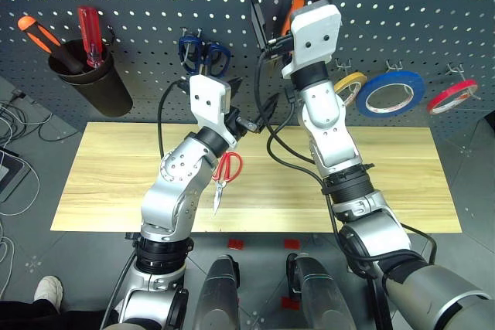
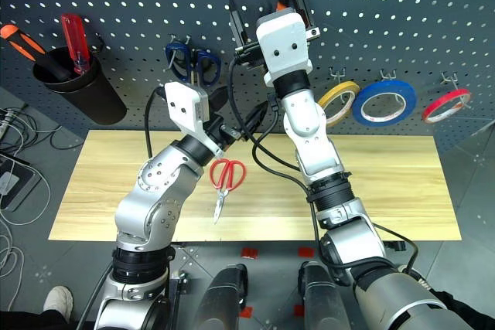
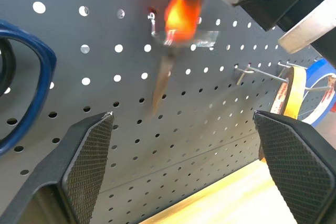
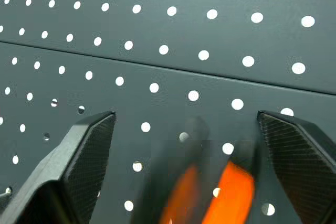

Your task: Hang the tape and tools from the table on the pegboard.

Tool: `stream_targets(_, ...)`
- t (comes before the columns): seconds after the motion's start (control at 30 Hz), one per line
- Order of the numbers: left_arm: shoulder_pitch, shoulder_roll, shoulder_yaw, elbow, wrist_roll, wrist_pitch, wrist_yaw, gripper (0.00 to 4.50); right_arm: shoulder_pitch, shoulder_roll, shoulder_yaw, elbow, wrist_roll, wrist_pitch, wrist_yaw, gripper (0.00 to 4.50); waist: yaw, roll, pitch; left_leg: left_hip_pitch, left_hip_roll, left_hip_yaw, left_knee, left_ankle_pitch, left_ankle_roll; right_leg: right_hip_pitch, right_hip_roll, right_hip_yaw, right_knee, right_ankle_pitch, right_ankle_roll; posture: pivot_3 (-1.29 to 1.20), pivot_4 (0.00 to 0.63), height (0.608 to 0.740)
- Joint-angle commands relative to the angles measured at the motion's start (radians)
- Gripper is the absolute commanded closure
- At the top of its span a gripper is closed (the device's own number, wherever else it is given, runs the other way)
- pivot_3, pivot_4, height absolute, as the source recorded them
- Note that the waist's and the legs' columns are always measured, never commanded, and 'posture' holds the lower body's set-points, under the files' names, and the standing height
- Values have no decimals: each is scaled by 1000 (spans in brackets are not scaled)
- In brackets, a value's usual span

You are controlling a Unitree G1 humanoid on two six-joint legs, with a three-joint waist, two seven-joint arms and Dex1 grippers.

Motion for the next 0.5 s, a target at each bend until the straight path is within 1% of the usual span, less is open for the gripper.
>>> stream_targets(0.03, 3, 4, 9, -53, -12, -1, -3, 0, 1, 2, -6, -57, 11, -18, 2, 12, 0, 0, 0, 0, 0, 0, 0, 0, 0, 0, 0, 0, 0, 0, 0, 200, 297, 740)
stream_targets(0.17, 3, 5, 13, -57, -12, 1, -4, 0, 24, -4, -3, -83, 20, -10, 22, 12, 0, 0, 0, 0, 0, 0, 0, 0, 0, 0, 0, 0, 0, 0, 0, 200, 298, 740)
stream_targets(0.5, 33, 15, 27, -118, -30, 30, 0, 0, 113, -21, -6, -231, 68, 66, 109, 12, 1, 0, 0, 0, 0, 0, 0, 0, 0, 0, 0, 0, 0, 0, 0, 195, 297, 740)
